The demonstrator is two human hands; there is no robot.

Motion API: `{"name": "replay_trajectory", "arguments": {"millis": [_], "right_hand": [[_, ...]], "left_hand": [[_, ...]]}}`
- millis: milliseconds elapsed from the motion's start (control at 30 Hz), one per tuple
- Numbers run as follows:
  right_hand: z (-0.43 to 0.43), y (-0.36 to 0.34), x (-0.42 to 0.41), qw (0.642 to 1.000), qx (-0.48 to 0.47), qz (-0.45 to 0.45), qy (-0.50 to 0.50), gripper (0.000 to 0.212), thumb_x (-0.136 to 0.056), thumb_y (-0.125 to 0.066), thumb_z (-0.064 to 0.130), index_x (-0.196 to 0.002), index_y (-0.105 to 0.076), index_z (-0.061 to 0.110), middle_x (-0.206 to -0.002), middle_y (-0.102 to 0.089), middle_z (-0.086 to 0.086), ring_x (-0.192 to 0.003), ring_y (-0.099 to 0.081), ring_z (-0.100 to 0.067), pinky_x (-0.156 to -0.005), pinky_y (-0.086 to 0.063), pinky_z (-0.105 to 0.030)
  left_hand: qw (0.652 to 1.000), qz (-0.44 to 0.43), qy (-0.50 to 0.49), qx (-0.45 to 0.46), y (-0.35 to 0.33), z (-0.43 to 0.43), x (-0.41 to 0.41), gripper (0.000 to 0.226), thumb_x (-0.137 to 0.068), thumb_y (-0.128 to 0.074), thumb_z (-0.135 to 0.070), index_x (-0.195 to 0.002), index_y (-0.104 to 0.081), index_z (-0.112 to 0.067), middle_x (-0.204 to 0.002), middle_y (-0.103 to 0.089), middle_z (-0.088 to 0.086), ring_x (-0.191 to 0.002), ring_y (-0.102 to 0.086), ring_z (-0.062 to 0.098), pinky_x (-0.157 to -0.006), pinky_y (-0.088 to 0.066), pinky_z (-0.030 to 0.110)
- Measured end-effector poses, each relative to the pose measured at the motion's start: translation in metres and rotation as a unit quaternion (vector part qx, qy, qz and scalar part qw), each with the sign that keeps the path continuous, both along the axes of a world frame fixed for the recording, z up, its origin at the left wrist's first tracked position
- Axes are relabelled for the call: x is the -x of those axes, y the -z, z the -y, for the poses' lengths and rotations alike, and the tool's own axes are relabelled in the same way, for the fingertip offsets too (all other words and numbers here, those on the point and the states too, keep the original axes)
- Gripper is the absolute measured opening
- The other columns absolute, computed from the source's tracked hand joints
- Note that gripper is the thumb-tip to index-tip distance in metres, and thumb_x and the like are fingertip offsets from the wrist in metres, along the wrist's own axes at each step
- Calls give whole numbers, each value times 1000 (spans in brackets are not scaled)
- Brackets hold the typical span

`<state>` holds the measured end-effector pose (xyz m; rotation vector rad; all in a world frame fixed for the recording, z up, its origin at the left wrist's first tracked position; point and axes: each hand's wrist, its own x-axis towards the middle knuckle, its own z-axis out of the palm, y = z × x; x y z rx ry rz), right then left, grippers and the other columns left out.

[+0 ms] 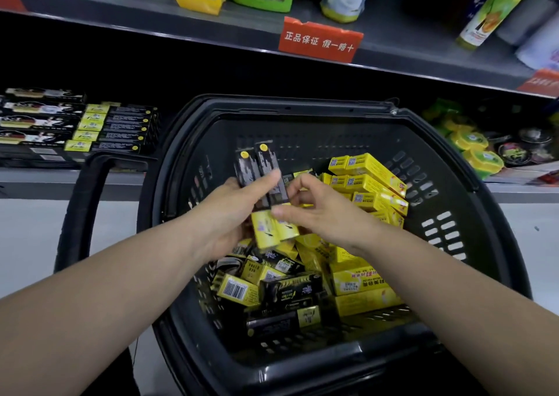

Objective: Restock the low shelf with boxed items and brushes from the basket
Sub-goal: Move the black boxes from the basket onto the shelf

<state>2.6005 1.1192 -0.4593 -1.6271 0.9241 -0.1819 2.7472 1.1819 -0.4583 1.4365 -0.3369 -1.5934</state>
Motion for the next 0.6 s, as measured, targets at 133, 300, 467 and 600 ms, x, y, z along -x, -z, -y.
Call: {"name": "replay_trajectory", "arguments": {"millis": [133, 300, 467, 600], "right_hand": [[3, 3, 12, 989, -79, -73, -104, 15, -88, -55, 45, -93, -60, 32, -100, -61, 13, -95, -60, -1, -83, -55, -25], [-32, 59, 16, 799, 20, -375, -469, 47, -94, -52, 31, -138, -42, 19, -140, -46, -6, -124, -46, -25, -98, -38, -31], [-45, 71, 9, 793, 73, -366, -482, 50, -94, -52, 33, -140, -40, 18, -135, -47, -10, -117, -49, -28, -83, -38, -27], [-36, 62, 11, 817, 30, -351, -456, 45, -87, -63, 39, -124, -55, 16, -122, -56, -5, -99, -51, -17, -77, -41, -26]], "left_hand": [[996, 80, -24, -26, 8, 0, -10, 38, -75, -76, -14, -109, -59, -9, -86, -73, 12, -68, -70, 25, -59, -59, 37], [992, 125, 12, -24, 16, 0, -11, 53, -72, -80, -20, -119, -57, -12, -104, -70, 8, -99, -65, 26, -93, -50, 44], [991, 129, 19, -15, 19, 2, -12, 51, -74, -79, -26, -116, -51, -17, -104, -62, -2, -98, -55, 15, -87, -37, 29], [993, 116, 8, -17, 17, 2, -15, 37, -73, -79, -24, -101, -54, -23, -96, -64, -2, -90, -58, 13, -77, -44, 28]]}}
